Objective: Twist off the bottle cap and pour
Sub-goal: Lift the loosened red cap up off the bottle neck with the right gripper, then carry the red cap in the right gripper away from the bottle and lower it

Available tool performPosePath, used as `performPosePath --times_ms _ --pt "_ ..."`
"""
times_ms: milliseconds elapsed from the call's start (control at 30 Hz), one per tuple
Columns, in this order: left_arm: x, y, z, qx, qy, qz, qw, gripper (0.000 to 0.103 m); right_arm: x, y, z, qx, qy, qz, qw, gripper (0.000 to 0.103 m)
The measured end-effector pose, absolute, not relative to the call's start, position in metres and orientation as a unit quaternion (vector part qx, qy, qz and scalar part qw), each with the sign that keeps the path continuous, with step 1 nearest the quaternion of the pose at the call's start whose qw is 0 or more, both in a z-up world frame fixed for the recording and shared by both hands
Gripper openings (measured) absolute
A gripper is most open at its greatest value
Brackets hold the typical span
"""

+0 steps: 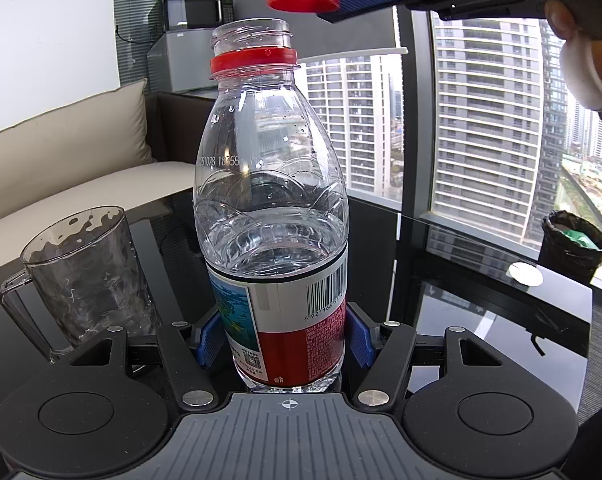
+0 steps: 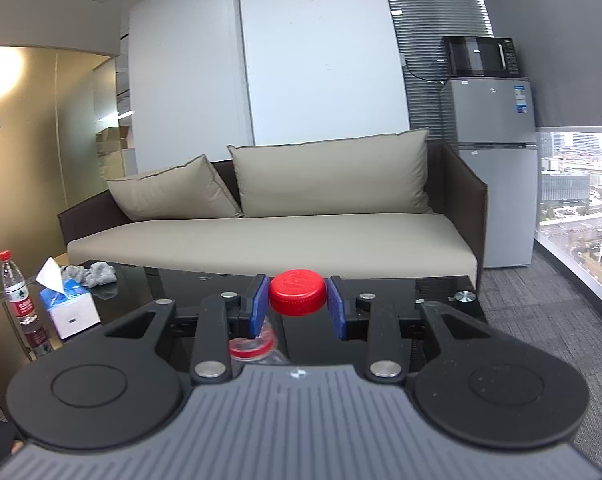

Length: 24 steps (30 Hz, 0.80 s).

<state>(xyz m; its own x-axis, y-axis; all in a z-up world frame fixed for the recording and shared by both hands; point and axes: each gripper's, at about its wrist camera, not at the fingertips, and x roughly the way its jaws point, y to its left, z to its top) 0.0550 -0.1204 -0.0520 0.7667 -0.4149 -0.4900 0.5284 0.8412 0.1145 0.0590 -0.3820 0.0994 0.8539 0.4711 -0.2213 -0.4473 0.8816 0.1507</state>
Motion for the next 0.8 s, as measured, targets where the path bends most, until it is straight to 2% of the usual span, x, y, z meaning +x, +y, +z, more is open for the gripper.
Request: performPosePath --times_ms 367,800 --pt "0.055 -0.121 -0.052 0.124 0.229 -0.253 0.932 0.058 0.068 -0.395 0.089 0.045 0.138 0.212 0.966 0.034" --pt "0.055 -0.119 -0.052 0.123 0.230 -0.253 0.931 0.058 0.091 -0.399 0.054 0.045 0.193 0.190 0.962 0.034"
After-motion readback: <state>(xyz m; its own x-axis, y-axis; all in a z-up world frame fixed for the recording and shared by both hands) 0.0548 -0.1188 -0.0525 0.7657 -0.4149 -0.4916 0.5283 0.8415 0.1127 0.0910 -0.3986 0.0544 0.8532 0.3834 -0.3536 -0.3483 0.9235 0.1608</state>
